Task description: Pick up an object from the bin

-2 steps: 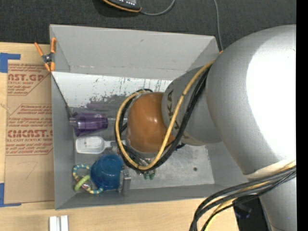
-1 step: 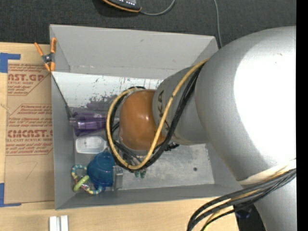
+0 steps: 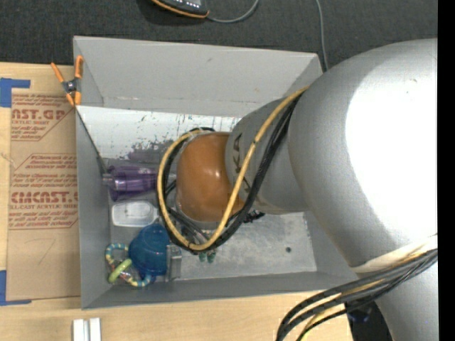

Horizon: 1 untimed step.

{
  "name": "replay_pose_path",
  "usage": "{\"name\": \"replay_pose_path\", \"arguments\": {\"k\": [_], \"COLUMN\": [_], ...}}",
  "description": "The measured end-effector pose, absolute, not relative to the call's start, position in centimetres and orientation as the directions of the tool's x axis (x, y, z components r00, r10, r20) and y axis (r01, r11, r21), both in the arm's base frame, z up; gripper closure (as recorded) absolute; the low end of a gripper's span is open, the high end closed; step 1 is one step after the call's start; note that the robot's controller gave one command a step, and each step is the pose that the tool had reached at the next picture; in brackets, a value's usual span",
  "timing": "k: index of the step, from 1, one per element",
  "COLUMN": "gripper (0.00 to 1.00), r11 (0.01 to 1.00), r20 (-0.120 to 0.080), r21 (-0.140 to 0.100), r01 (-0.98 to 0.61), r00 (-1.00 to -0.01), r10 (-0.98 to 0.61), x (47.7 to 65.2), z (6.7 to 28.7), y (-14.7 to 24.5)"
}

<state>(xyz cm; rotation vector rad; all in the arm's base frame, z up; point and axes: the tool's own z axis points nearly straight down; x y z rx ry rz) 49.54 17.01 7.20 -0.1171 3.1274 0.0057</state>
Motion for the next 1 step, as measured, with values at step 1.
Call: {"name": "replay_pose_path", "arguments": {"k": [1], "gripper": [1.00], "r11": [0.980], "r20": [-0.008], "r21": [0.000], "r01": [-0.198], "r00": [-0.980], "r10": [-0.198], "x": [49.70], "z": [13.94], "y": [16.86]}}
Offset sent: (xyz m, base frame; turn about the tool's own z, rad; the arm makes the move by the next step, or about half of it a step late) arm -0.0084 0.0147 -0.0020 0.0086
